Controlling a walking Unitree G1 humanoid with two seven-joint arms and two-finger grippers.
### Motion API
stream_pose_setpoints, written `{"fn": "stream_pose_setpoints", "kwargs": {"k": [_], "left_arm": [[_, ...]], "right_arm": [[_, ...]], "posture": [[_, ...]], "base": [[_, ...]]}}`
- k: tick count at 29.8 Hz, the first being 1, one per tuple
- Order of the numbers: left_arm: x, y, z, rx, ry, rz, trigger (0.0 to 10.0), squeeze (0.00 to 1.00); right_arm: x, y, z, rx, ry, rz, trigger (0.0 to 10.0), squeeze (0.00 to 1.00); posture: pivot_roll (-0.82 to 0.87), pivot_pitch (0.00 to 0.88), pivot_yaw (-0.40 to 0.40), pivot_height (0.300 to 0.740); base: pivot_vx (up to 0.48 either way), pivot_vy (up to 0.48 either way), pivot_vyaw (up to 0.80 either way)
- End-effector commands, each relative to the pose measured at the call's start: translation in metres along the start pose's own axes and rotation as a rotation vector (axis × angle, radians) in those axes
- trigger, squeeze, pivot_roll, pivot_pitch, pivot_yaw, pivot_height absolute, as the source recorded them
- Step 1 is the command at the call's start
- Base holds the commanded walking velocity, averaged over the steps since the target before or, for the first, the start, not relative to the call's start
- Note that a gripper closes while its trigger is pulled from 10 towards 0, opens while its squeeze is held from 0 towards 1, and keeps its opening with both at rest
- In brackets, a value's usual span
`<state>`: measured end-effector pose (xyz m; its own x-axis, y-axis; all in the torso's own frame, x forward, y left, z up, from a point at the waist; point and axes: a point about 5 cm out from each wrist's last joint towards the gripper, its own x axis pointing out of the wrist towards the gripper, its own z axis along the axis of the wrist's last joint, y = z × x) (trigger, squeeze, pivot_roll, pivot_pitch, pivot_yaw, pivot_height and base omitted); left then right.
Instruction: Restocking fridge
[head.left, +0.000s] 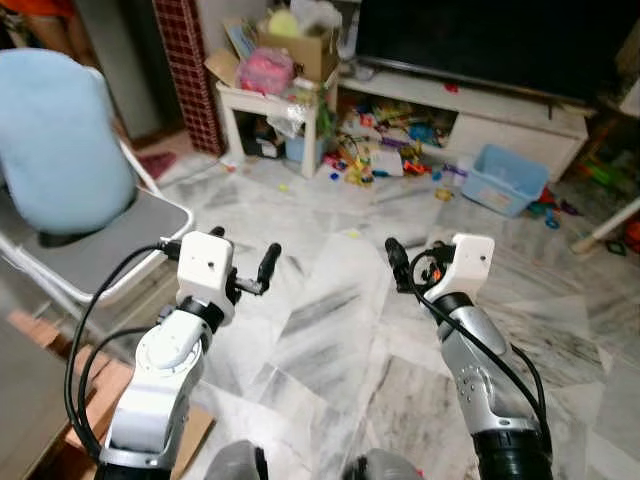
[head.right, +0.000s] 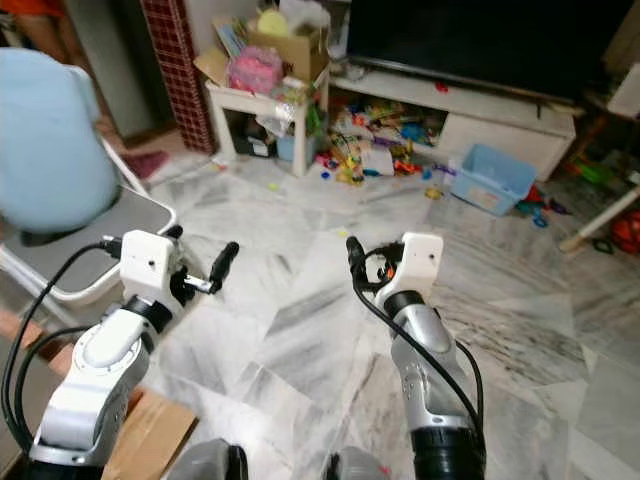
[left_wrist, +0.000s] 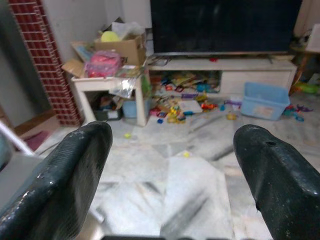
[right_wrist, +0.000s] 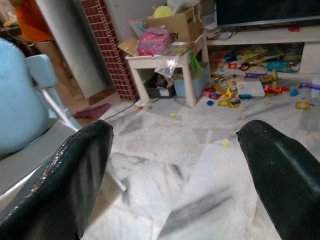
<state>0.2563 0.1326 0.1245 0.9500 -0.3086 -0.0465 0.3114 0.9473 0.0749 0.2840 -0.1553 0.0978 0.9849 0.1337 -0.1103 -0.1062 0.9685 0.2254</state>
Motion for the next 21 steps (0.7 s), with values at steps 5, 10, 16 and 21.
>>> {"fn": "stream_pose_setpoints", "kwargs": {"k": [5, 10, 16, 21], "left_arm": [[0.004, -0.001, 0.002, 0.008, 0.002, -0.026, 10.0, 0.0], [0.003, -0.001, 0.002, 0.01, 0.003, -0.029, 10.0, 0.0], [0.003, 0.001, 0.001, 0.006, 0.006, -0.006, 10.0, 0.0], [0.003, 0.007, -0.004, -0.022, 0.02, 0.033, 10.0, 0.0]], "right_arm": [[-0.002, -0.001, 0.004, 0.005, -0.013, -0.015, 10.0, 0.0], [-0.002, -0.001, 0.004, 0.006, -0.01, -0.02, 10.0, 0.0], [0.001, 0.0, 0.004, -0.001, 0.001, -0.009, 10.0, 0.0], [0.008, 0.0, 0.01, -0.019, -0.002, 0.006, 10.0, 0.0]], "posture": [[0.02, 0.002, 0.023, 0.74], [0.03, 0.0, 0.012, 0.74], [0.04, 0.0, -0.021, 0.74], [0.04, 0.0, -0.031, 0.74]], "base": [[-0.299, 0.0, 0.0], [-0.168, 0.0, 0.0], [0.0, 0.0, 0.0], [0.0, 0.0, -0.3]]}}
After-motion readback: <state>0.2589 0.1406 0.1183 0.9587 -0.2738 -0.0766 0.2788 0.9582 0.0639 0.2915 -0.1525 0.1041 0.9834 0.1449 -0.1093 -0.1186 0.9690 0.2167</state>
